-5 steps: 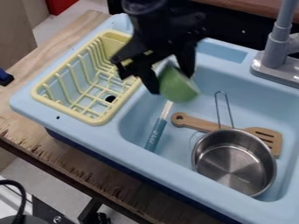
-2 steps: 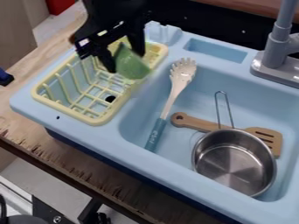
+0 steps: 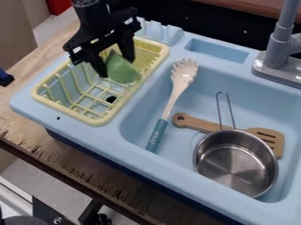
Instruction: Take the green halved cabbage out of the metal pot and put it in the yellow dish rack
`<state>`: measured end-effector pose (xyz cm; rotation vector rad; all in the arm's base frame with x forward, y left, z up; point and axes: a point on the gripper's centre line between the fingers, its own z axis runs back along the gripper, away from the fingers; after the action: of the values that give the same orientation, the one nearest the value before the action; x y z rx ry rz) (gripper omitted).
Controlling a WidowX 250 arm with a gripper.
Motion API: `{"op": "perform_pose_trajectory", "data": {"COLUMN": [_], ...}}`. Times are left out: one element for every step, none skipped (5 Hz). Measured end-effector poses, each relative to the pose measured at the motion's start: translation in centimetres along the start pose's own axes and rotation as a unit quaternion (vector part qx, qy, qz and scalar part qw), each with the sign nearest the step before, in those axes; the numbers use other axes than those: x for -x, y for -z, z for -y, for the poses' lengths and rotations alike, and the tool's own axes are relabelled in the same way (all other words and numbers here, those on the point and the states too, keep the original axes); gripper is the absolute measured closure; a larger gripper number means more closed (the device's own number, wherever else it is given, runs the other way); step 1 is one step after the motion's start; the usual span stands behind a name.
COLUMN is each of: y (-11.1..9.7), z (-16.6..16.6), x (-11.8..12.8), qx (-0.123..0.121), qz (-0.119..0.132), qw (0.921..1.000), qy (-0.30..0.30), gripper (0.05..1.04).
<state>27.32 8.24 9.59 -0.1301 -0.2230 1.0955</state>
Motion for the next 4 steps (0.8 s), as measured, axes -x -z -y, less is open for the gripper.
{"op": "perform_pose_trajectory", "data": {"y": [0.8,1.9,2.3,2.3], "z": [-0.5,-0.8,-0.8,-1.1], "x": [-0.7,-1.2,-1.0,-0.5], "qx": [-0.006,-0.017,-0.022,-0.036], "qz": [0.010,0.023,0.024,0.002], "qw": [0.9999,0.9994,0.9993,0.9991], "qy": [-0.012,-0.019,-0.018,-0.023], "gripper": [0.454,0.458,0.412,0.138]}}
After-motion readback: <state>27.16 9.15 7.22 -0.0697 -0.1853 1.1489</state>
